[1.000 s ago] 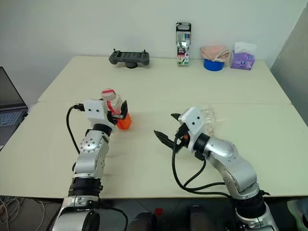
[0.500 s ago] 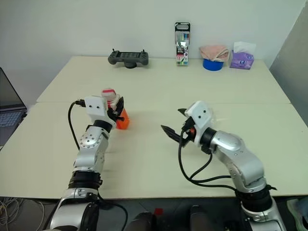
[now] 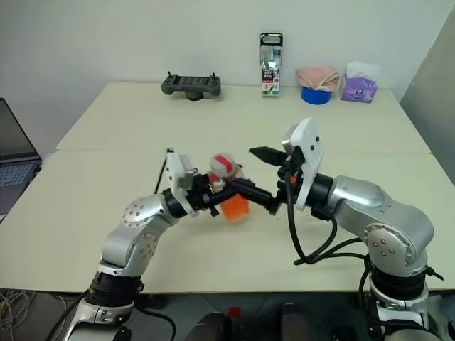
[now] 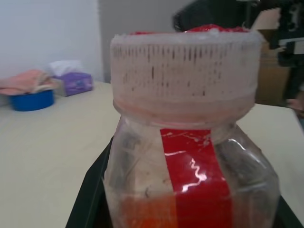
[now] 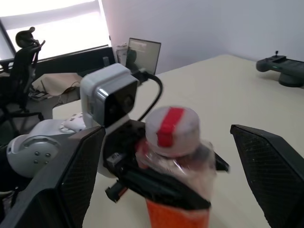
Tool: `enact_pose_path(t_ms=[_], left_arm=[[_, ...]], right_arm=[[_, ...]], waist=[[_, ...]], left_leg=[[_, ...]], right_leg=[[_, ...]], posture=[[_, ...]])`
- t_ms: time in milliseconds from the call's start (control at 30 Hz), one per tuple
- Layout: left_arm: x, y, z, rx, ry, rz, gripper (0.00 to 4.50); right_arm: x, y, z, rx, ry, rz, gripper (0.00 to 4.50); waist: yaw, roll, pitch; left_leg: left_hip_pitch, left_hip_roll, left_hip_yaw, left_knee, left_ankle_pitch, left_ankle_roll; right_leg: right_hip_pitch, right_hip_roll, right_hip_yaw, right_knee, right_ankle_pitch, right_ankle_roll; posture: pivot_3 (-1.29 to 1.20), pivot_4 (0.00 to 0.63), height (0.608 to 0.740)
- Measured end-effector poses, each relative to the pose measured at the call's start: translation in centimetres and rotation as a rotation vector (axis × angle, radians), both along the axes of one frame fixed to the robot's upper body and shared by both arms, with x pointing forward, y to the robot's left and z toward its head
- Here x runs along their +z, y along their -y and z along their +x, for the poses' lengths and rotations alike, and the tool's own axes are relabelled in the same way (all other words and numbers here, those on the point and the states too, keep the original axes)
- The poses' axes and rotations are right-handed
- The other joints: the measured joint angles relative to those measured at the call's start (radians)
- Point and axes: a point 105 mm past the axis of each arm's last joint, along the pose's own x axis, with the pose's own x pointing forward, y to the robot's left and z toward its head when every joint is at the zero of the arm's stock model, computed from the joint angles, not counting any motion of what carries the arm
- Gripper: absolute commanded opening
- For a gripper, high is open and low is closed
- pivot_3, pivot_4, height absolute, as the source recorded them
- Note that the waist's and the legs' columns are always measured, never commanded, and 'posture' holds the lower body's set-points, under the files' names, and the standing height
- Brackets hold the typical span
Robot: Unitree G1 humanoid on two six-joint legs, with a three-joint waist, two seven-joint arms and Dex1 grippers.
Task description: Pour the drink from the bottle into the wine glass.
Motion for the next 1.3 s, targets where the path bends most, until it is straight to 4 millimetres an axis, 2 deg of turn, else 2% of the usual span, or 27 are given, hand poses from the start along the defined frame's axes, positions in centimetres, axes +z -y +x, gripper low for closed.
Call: enact_pose_path(t_ms=[433, 533, 867, 967, 1100, 1133, 1300], left_arm=[[-0.2, 1.2, -1.0, -0.096, 0.014, 0.010, 1.73], [-0.2, 1.4, -1.1, -0.101, 0.016, 0.003, 1.73], [-0.5, 1.2, -0.8, -0.080, 0.029, 0.026, 1.73], [-0.9, 1.0, -0.5, -0.071, 0.020, 0.035, 1.73], [-1.3, 0.8, -0.1, -0.056, 0.013, 0.051, 1.73], [-1.3, 0.7, 0.0, -0.056, 0.015, 0.051, 1.73], [-1.3, 0.7, 0.0, -0.056, 0.019, 0.056, 1.73]], right_arm=[[-1.4, -1.1, 0.2, -0.096, -0.036, -0.023, 4.50], [-1.7, -1.1, 0.3, -0.113, -0.047, -0.021, 3.92], [-1.9, -0.4, 0.9, -0.164, -0.029, -0.053, 3.91], [-1.7, -0.2, 1.0, -0.179, -0.016, -0.050, 3.33], [-1.7, -0.4, 0.9, -0.169, -0.010, -0.052, 1.96], [-1.7, -0.4, 0.9, -0.169, -0.008, -0.053, 1.76], [-1.8, -0.5, 0.9, -0.161, 0.005, -0.064, 1.77]], waist=[[-0.001, 0.000, 0.000], [-0.001, 0.000, 0.000], [-0.001, 0.000, 0.000], [-0.001, 0.000, 0.000], [-0.001, 0.000, 0.000], [-0.001, 0.000, 0.000], [-0.001, 0.000, 0.000]], left_leg=[[0.000, 0.000, 0.000, 0.000, 0.000, 0.000], [0.000, 0.000, 0.000, 0.000, 0.000, 0.000], [0.000, 0.000, 0.000, 0.000, 0.000, 0.000], [0.000, 0.000, 0.000, 0.000, 0.000, 0.000], [0.000, 0.000, 0.000, 0.000, 0.000, 0.000], [0.000, 0.000, 0.000, 0.000, 0.000, 0.000], [0.000, 0.000, 0.000, 0.000, 0.000, 0.000]], right_leg=[[0.000, 0.000, 0.000, 0.000, 0.000, 0.000], [0.000, 0.000, 0.000, 0.000, 0.000, 0.000], [0.000, 0.000, 0.000, -0.001, 0.000, 0.000], [0.000, 0.000, 0.000, 0.000, 0.000, 0.000], [0.000, 0.000, 0.000, 0.000, 0.000, 0.000], [0.000, 0.000, 0.000, -0.001, 0.000, 0.000], [0.000, 0.000, 0.000, -0.001, 0.000, 0.000]], posture=[[0.00, 0.150, 0.740], [0.00, 0.150, 0.740], [0.00, 0.150, 0.740], [0.00, 0.150, 0.740], [0.00, 0.150, 0.740], [0.00, 0.150, 0.740], [0.00, 0.150, 0.740]])
